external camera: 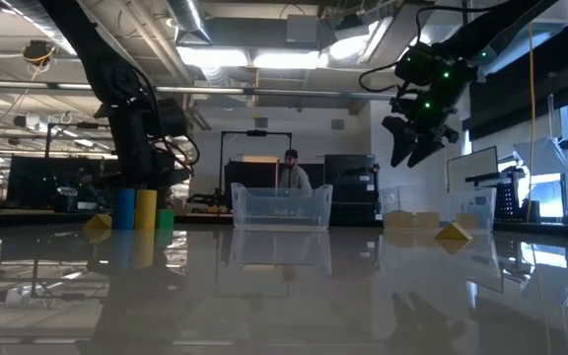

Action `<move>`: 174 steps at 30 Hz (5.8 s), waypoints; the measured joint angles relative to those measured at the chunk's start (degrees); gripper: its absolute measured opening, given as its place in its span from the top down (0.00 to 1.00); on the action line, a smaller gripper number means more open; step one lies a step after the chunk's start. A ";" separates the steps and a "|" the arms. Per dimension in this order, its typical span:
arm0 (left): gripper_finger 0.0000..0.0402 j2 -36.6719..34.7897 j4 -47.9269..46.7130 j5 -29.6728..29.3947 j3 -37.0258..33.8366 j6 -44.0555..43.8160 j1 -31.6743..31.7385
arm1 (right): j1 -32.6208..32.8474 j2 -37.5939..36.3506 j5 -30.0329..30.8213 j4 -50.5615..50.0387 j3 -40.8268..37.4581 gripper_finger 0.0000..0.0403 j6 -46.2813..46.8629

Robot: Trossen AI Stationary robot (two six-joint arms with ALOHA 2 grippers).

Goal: Sort blocks by size
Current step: Put the blue square block into the top right transparent bin, then put the green square block into the top right transparent bin

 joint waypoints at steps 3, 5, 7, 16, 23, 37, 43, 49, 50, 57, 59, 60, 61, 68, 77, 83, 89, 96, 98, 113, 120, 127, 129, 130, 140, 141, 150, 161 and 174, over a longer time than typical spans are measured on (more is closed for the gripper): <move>0.71 -0.05 -0.02 0.00 0.48 1.56 -0.46 | 0.00 0.00 0.02 -0.28 0.01 0.38 0.00; 0.71 -0.40 -0.36 0.01 1.16 2.80 -0.99 | 0.00 0.00 0.02 0.24 0.00 0.38 0.00; 0.71 -1.51 -0.60 0.03 1.85 3.31 -1.80 | 0.00 0.00 0.02 0.54 0.02 0.38 -0.04; 0.70 -12.51 4.83 9.28 4.09 4.63 -5.53 | 1.42 0.00 -9.54 5.38 0.02 0.38 -1.23; 0.69 -16.17 16.13 20.64 4.09 2.99 -9.63 | 11.28 0.00 -14.98 18.21 0.02 0.38 -5.88; 0.68 -16.09 34.78 26.68 4.10 -2.56 -20.79 | 28.26 0.21 -9.37 38.55 0.04 0.38 -28.59; 0.68 -16.07 41.18 26.67 4.09 -4.76 -23.94 | 32.32 3.90 -11.93 44.94 0.11 0.38 -36.57; 0.68 -16.07 44.02 26.32 4.09 -5.66 -26.03 | 35.29 9.00 -8.54 58.35 0.11 0.38 -44.00; 0.68 -16.05 44.14 26.17 4.09 -5.70 -26.29 | 35.54 9.75 -8.44 60.50 0.11 0.38 -44.83; 0.68 -15.98 46.30 25.90 4.09 -5.88 -27.10 | 35.76 13.23 -9.14 65.26 0.81 0.38 -45.40; 0.68 -15.98 46.31 25.93 4.09 -5.88 -27.10 | 36.20 13.59 -9.53 65.27 1.49 0.38 -45.76; 0.68 -15.98 46.33 25.93 4.09 -5.88 -27.10 | 36.37 13.84 -9.53 65.34 1.96 0.38 -46.74; 0.68 -15.98 46.33 25.93 4.09 -5.88 -27.08 | 36.41 14.08 -9.53 65.40 2.49 0.38 -47.95; 0.68 -16.00 46.72 25.91 4.09 -7.36 -27.50 | 36.39 17.13 -9.40 65.37 6.40 0.38 -49.81; 0.68 -16.00 46.76 25.99 4.09 -7.36 -27.78 | 37.16 20.06 -6.87 63.89 10.23 0.49 -54.16; 0.68 -16.09 46.31 25.86 4.09 -8.98 -27.74 | 37.16 20.06 -7.21 63.79 10.23 0.67 -55.04; 0.60 -16.09 46.15 26.19 4.07 -5.89 -27.65 | 37.16 20.01 -7.39 63.10 10.24 0.67 -53.76; 0.46 -16.58 45.86 27.12 4.07 -3.89 -26.78 | 38.36 19.98 -8.47 62.66 10.27 0.67 -51.12; 0.43 -17.43 44.54 27.24 4.07 -3.48 -25.90 | 38.85 19.75 -7.72 61.98 10.27 0.67 -50.99; 0.42 -28.28 11.16 11.25 4.09 8.90 -19.22 | 39.57 11.52 2.24 42.71 10.21 0.67 -50.42; 0.43 -28.79 -0.81 -0.53 4.00 9.36 -18.64 | 34.99 7.04 8.27 26.90 10.22 0.67 -42.85; 0.43 -28.81 -3.00 -1.12 4.03 7.77 -18.75 | 25.49 5.08 11.17 10.00 10.21 0.67 -31.58; 0.43 -28.81 -3.07 -1.10 4.03 7.64 -18.75 | 22.42 5.05 11.20 6.03 10.21 0.67 -28.09; 0.43 -28.81 -3.08 -1.11 4.03 7.67 -18.75 | 20.95 5.05 11.13 3.77 10.21 0.67 -26.41; 0.43 -28.81 -3.07 -1.09 4.03 7.68 -18.75 | 7.30 5.20 11.04 -7.52 9.04 0.66 -11.24; 0.43 -28.81 -3.09 -1.11 4.03 7.68 -18.75 | 6.04 5.25 11.00 -7.80 8.45 0.66 -9.92; 0.43 -28.81 -3.40 -1.09 4.03 7.42 -18.75 | -0.68 5.29 6.04 -7.56 4.32 0.62 -4.44; 0.43 -28.81 -3.35 -0.89 4.03 7.63 -18.75 | -1.30 5.29 2.85 -7.72 3.91 0.61 -2.87; 0.43 -28.81 -3.32 -0.63 4.03 9.30 -21.54 | -3.83 5.21 0.19 -7.76 3.89 0.36 -3.36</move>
